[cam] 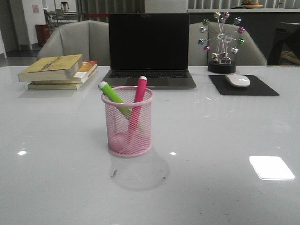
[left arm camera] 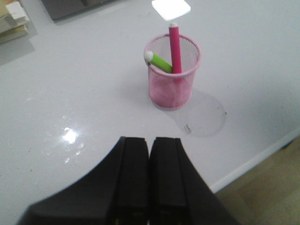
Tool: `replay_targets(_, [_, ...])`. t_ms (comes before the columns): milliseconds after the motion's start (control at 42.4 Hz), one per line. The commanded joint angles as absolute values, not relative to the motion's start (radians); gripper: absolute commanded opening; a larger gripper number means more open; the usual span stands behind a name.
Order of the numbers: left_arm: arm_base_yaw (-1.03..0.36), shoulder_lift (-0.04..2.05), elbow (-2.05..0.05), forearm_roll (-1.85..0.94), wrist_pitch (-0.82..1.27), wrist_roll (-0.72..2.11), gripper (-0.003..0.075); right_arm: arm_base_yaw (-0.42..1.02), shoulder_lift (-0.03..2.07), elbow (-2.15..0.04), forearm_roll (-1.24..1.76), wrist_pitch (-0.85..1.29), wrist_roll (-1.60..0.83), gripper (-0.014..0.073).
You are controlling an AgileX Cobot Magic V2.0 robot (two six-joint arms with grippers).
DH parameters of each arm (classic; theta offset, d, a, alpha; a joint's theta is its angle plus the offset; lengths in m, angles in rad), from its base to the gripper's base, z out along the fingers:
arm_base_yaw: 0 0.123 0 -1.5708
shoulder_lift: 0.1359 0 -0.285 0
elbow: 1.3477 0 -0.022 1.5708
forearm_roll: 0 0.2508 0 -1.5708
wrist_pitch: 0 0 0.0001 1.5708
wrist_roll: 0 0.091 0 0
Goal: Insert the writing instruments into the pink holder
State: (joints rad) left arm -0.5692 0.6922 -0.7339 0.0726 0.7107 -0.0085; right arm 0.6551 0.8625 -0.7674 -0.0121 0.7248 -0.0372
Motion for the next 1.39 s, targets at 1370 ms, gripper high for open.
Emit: replay_targets(1370, [-0.024, -0.024, 0.009, 0.047, -0.029, -0.030, 0.0100, 0.655, 0.852, -0.791, -0.017, 0.670, -0.041, 0.0057])
